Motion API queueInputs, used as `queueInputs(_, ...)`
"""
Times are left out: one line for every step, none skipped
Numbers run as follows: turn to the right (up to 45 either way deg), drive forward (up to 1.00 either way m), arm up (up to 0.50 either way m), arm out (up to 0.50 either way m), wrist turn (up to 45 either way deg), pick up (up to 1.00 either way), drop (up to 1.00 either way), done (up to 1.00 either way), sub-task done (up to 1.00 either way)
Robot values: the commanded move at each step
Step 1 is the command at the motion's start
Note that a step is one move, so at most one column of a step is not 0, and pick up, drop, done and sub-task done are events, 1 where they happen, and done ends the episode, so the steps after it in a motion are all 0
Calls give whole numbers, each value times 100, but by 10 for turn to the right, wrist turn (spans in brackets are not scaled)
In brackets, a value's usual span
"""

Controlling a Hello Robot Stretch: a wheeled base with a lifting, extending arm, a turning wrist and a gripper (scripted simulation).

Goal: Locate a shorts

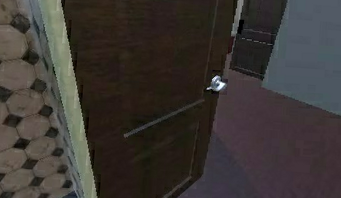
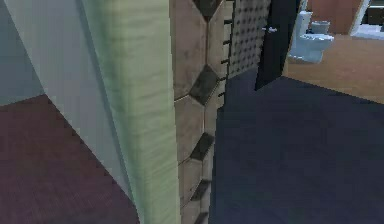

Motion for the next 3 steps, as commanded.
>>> queueInputs(0, 20, 0, 0, 0, 0, 0, 0, 0)
queueInputs(420, 0, 0, 0, 0, 0, 0, 0, 0)
queueInputs(0, 100, 0, 0, 0, 0, 0, 0, 0)
